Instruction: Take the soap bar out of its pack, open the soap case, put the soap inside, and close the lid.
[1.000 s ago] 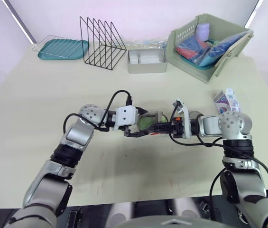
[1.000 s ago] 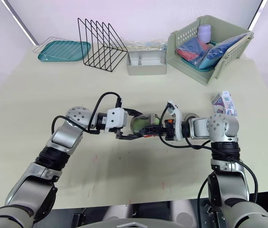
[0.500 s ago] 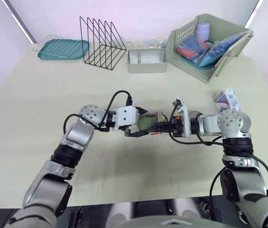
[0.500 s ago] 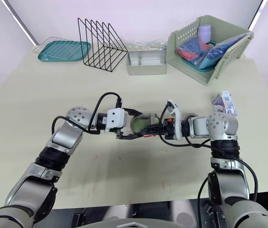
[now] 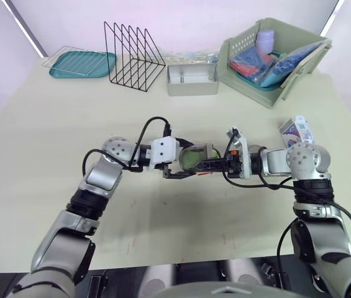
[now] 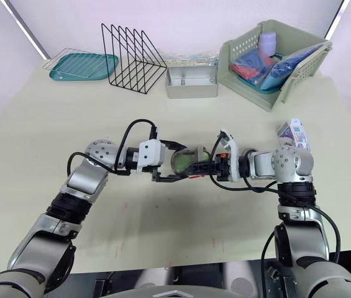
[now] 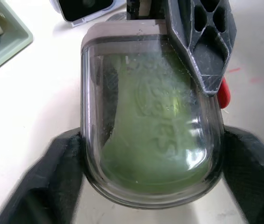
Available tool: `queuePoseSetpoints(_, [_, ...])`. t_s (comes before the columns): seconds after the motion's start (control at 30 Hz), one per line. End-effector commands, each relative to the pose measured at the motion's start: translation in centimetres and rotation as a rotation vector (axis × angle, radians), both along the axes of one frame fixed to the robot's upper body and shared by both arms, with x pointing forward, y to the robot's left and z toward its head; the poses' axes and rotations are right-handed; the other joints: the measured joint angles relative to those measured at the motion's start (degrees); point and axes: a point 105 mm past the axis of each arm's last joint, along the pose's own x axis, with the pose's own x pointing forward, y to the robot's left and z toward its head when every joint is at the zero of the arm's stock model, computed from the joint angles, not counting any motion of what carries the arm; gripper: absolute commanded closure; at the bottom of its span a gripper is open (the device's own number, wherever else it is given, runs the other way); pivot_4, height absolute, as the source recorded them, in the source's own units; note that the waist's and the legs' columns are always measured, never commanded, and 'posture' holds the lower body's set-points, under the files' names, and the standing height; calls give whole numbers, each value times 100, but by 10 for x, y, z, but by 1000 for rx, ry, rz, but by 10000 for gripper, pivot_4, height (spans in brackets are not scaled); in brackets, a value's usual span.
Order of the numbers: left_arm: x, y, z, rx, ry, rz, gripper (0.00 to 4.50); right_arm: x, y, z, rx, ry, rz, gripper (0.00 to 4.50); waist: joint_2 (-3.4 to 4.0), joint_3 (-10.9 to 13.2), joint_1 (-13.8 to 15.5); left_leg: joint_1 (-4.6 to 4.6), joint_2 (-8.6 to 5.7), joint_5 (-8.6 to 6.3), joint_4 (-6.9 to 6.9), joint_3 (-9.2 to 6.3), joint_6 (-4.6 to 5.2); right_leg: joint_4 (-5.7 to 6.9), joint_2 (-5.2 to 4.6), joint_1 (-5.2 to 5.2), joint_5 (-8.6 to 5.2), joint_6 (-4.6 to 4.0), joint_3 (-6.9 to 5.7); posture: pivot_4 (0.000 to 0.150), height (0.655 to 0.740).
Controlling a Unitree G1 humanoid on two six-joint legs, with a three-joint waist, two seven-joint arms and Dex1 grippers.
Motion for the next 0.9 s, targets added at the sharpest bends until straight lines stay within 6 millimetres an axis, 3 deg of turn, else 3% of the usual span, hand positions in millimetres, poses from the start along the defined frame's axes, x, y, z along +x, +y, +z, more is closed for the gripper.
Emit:
queuePoseSetpoints(0.03, [0,2,10,-22,-23,-21,0,1,3,16,28,-62,21,24687,0,0,0,0,0,0,0,0,0,0,0,0,0,0,1,1500,7400])
queuePoseSetpoints(0.47, [-3,29,14,16,96,3,0,1,-6,24,-14,-122,47,24687,0,0,-3,-1,0,0,-2,2,0,0,1,-3,0,0,2,1500,7400])
queuePoseSetpoints(0.67, [-3,9,27,-96,168,2,0,4,-33,57,-293,-431,232,24687,20,14,4,-15,-6,0,3,1,2,-2,-7,-11,0,2,-3,1500,7400])
queuePoseSetpoints(0.9, [-8,-15,26,-136,164,-13,0,-2,-32,68,-528,-686,458,24687,18,16,-86,-15,6,0,-2,8,1,-3,-1,-17,0,2,-7,1500,7400])
